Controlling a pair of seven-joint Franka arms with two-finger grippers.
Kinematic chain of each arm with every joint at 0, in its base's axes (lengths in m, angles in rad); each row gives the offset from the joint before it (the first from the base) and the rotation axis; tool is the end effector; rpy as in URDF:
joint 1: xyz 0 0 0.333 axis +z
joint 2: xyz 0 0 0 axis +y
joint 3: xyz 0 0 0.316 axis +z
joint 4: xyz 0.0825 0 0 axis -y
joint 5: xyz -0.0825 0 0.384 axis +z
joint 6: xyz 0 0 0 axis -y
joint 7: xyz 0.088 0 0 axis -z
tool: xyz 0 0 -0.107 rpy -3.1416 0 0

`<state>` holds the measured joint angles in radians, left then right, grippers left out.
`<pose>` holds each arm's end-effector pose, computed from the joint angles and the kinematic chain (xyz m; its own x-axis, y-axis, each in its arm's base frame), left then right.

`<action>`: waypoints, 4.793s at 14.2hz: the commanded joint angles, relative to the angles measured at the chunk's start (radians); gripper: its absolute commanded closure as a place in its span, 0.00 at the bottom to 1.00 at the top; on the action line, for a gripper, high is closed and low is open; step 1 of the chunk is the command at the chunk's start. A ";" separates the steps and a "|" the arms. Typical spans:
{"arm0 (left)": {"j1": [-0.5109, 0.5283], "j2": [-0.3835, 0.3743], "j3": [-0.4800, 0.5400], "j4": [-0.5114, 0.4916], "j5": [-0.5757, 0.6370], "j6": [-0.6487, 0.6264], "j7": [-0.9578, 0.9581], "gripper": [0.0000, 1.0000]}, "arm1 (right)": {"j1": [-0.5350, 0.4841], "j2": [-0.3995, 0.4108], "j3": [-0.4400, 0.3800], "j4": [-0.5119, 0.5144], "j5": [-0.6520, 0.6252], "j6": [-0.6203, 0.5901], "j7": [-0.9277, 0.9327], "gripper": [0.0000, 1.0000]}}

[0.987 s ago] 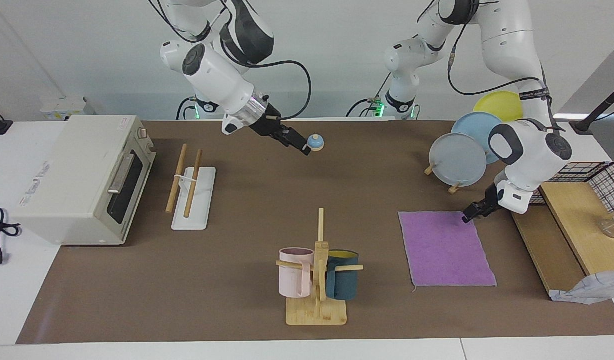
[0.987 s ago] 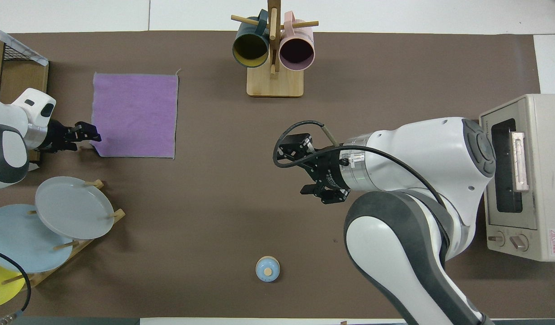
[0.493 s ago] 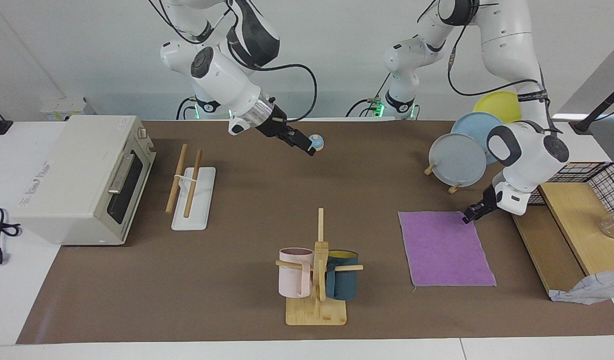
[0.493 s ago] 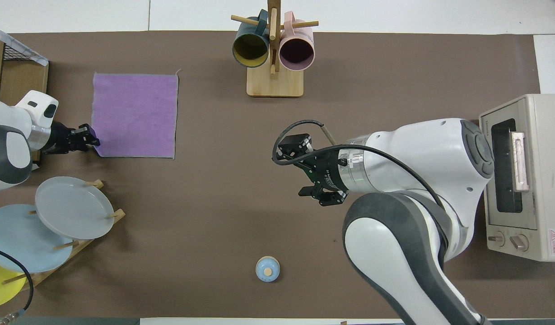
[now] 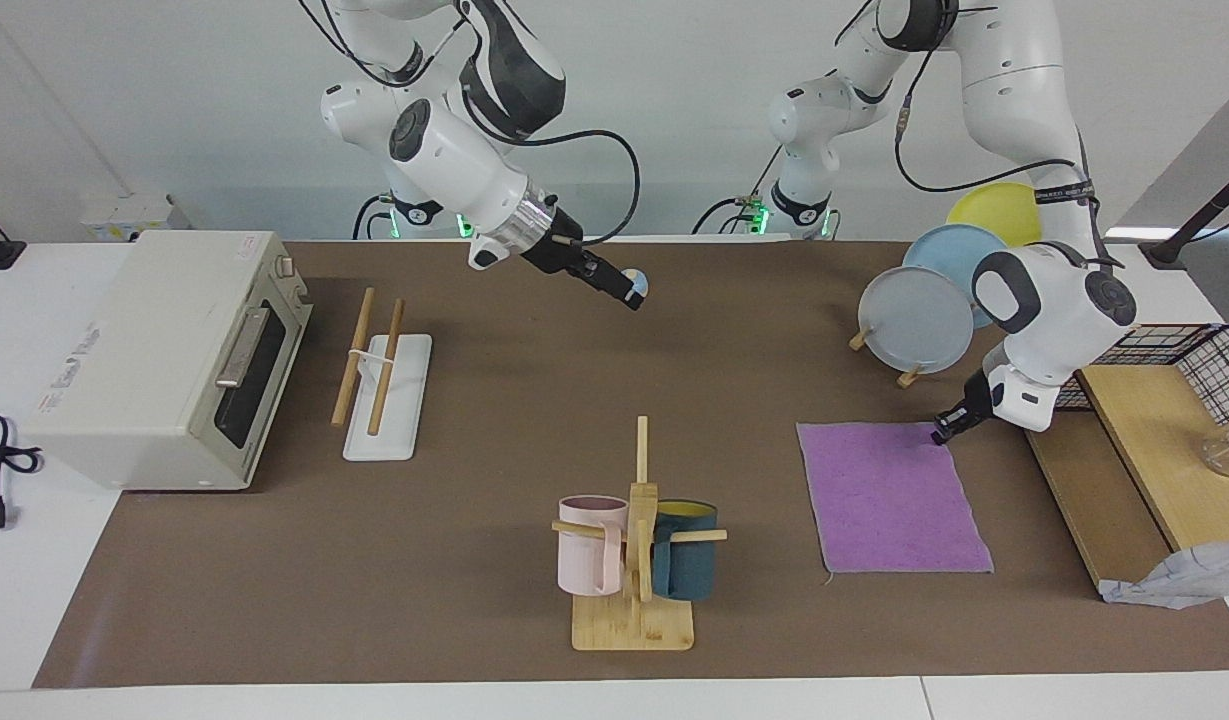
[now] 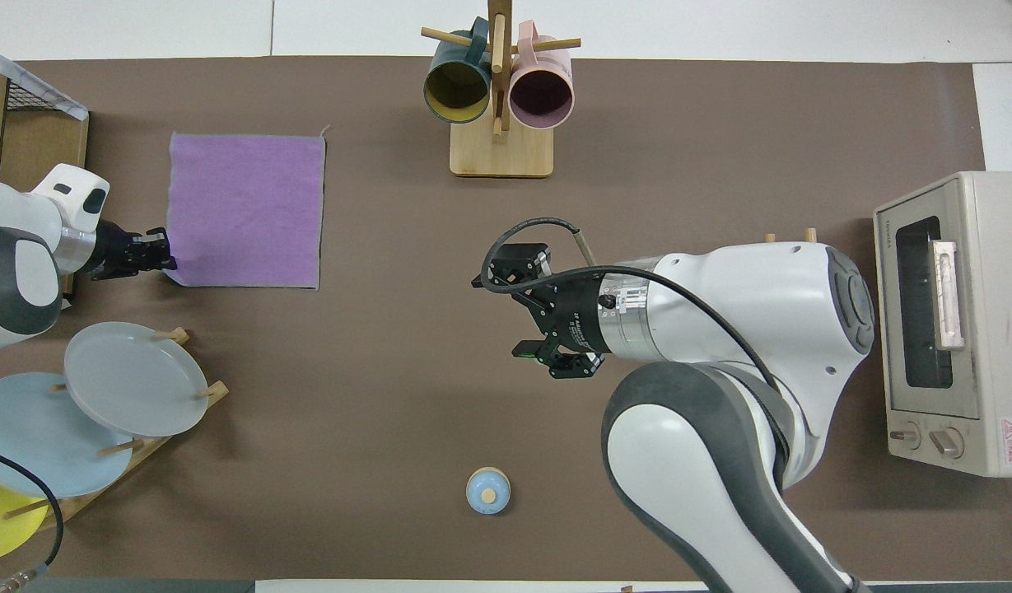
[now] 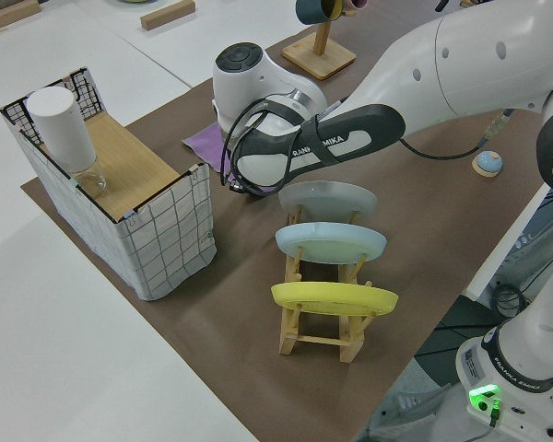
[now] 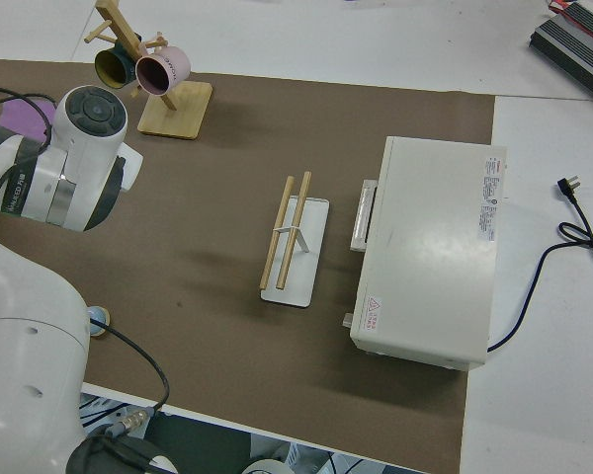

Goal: Fold towel and hang on rack
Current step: 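Reach the left gripper to the purple towel's edge and grasp it, then lift the purple towel with the left gripper, folding it over, then raise the towel with the left gripper while the right gripper approaches, then grasp the hanging towel with the right gripper beside the left gripper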

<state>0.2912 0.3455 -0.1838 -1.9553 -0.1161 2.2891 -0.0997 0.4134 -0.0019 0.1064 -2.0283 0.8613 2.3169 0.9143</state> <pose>0.6091 0.0677 0.3034 0.9572 0.2880 -0.0290 0.2891 -0.9461 0.1459 0.4970 0.3010 0.4829 0.6354 -0.5932 -0.4944 -0.7691 -0.4283 -0.4744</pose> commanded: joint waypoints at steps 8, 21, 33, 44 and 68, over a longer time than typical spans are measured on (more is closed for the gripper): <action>-0.414 -0.103 -0.002 0.034 0.303 -0.156 -0.012 1.00 | 0.041 -0.003 -0.001 -0.030 0.076 0.098 -0.153 0.00; -0.382 -0.131 -0.011 -0.046 0.161 -0.030 -0.231 0.00 | 0.042 -0.003 -0.001 -0.030 0.076 0.102 -0.147 0.00; -0.265 -0.077 -0.013 -0.198 -0.135 0.250 0.052 0.51 | 0.044 -0.003 -0.001 -0.030 0.076 0.099 -0.138 0.00; -0.257 -0.089 -0.005 -0.080 -0.148 0.069 0.019 1.00 | 0.117 0.026 -0.001 -0.013 0.079 0.279 0.205 0.00; -0.327 -0.444 -0.092 0.072 -0.180 -0.333 -1.741 1.00 | 0.298 0.222 -0.001 0.255 0.177 0.430 0.561 0.00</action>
<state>-0.0277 -0.0700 -0.2877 -1.8638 -0.2769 1.9689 -1.7920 0.7275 0.1202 0.1077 -1.8846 1.0527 2.7343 1.4786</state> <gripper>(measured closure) 0.965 0.000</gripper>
